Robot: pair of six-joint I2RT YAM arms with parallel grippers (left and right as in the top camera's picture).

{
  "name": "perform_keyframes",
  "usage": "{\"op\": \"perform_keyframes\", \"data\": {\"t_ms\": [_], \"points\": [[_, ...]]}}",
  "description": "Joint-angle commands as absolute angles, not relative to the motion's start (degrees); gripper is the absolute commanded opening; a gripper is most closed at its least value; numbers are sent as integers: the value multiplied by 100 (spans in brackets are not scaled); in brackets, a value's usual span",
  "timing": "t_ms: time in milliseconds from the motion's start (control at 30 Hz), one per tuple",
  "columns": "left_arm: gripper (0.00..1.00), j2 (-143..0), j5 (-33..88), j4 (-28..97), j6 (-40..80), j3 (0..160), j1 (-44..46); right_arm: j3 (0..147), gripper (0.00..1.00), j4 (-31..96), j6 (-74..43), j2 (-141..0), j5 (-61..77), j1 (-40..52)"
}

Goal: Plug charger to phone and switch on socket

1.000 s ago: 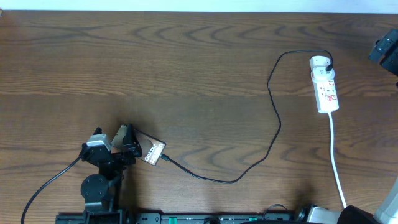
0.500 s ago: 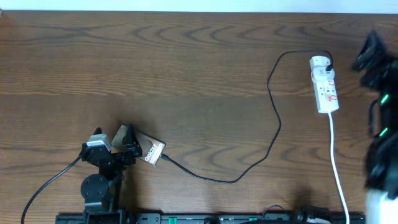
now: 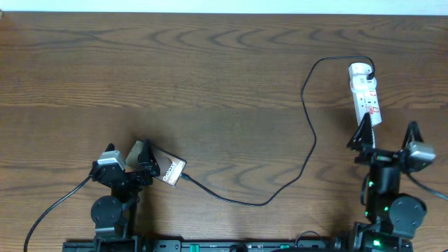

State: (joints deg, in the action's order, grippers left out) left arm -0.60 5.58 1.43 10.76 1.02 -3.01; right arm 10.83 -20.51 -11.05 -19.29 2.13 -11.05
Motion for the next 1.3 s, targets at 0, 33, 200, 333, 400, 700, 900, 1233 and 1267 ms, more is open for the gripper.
{"op": "perform_keyframes", "data": {"t_ms": [0, 33, 200, 333, 400, 700, 900, 1233, 1267], "points": [[92, -23, 600, 373, 1127, 25, -336, 517, 99, -2169, -1024, -1365, 301, -1070], [92, -23, 600, 373, 1127, 25, -336, 388, 99, -2169, -1024, -1223, 314, -1070], [92, -23, 600, 373, 1127, 25, -336, 34, 99, -1658, -965, -703, 351, -1072], [92, -23, 600, 373, 1127, 25, -336, 32, 99, -381, -860, -368, 357, -1072], [92, -23, 600, 373, 1127, 25, -336, 32, 99, 429, -862, -172, 357, -1072], [92, -23, 600, 373, 1127, 25, -336, 32, 99, 412, -720, -54, 338, -1039], [92, -23, 600, 373, 1127, 25, -336, 32, 99, 410, -720, -62, 338, -1039], [92, -23, 600, 373, 1127, 25, -336, 32, 99, 410, -720, -64, 338, -1039], [92, -23, 602, 373, 1127, 25, -336, 32, 99, 410, -720, -64, 338, -1039]]}}
